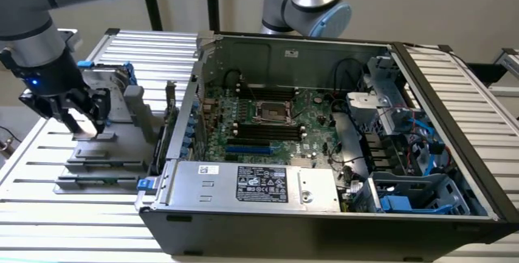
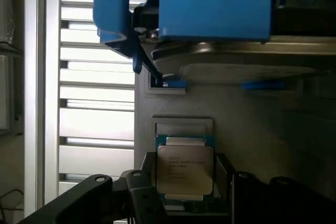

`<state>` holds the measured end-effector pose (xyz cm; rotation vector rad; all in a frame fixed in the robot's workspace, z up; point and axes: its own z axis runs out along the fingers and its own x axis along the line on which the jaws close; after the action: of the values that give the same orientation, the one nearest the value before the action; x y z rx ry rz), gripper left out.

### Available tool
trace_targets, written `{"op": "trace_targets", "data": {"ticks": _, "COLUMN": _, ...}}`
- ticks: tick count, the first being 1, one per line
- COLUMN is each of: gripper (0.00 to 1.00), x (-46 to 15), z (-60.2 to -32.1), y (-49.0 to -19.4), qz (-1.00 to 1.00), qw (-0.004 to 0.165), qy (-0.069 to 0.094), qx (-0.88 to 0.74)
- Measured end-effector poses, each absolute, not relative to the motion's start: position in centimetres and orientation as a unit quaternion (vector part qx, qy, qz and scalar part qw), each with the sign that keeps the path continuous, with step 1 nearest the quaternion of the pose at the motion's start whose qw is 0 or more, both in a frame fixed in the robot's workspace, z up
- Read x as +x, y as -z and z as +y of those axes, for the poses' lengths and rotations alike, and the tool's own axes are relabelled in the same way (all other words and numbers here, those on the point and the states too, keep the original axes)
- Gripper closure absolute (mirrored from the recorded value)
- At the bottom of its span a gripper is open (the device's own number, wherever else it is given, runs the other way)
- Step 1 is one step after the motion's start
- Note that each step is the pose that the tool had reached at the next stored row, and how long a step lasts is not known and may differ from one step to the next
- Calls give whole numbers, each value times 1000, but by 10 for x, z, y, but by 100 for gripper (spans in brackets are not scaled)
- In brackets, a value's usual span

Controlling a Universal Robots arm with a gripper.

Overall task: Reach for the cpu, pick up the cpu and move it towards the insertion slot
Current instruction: 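Pick up the cpu and move it towards the insertion slot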

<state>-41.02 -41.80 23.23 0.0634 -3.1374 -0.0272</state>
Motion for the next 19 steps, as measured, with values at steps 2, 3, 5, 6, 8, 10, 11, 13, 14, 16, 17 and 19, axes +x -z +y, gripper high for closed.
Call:
{"op": "trace_targets", "data": {"ticks": 2, "gripper": 46, "x": -409, "z": -418, "y": -241, "qz": -1000, "qw": 2, "qy": 9, "qx": 20}}
{"op": "trace_targets", "data": {"ticks": 3, "gripper": 46, "x": -409, "z": -418, "y": -246, "qz": -1000, "qw": 2, "qy": 9, "qx": 20}}
{"op": "trace_targets", "data": {"ticks": 5, "gripper": 46, "x": -408, "z": -418, "y": -255, "qz": -1000, "qw": 2, "qy": 9, "qx": 20}}
{"op": "trace_targets", "data": {"ticks": 6, "gripper": 46, "x": -407, "z": -418, "y": -259, "qz": -1000, "qw": 2, "qy": 9, "qx": 20}}
{"op": "trace_targets", "data": {"ticks": 8, "gripper": 46, "x": -406, "z": -418, "y": -269, "qz": -1000, "qw": 2, "qy": 9, "qx": 20}}
{"op": "trace_targets", "data": {"ticks": 10, "gripper": 46, "x": -404, "z": -418, "y": -278, "qz": -1000, "qw": 2, "qy": 9, "qx": 20}}
{"op": "trace_targets", "data": {"ticks": 11, "gripper": 46, "x": -403, "z": -418, "y": -282, "qz": -1000, "qw": 2, "qy": 9, "qx": 20}}
{"op": "trace_targets", "data": {"ticks": 13, "gripper": 46, "x": -401, "z": -418, "y": -292, "qz": -1000, "qw": 2, "qy": 9, "qx": 20}}
{"op": "trace_targets", "data": {"ticks": 14, "gripper": 46, "x": -400, "z": -418, "y": -296, "qz": -1000, "qw": 2, "qy": 9, "qx": 20}}
{"op": "trace_targets", "data": {"ticks": 16, "gripper": 46, "x": -396, "z": -418, "y": -305, "qz": -1000, "qw": 2, "qy": 9, "qx": 20}}
{"op": "trace_targets", "data": {"ticks": 17, "gripper": 46, "x": -393, "z": -418, "y": -310, "qz": -1000, "qw": 2, "qy": 9, "qx": 20}}
{"op": "trace_targets", "data": {"ticks": 19, "gripper": 46, "x": -385, "z": -418, "y": -319, "qz": -1000, "qw": 2, "qy": 9, "qx": 20}}
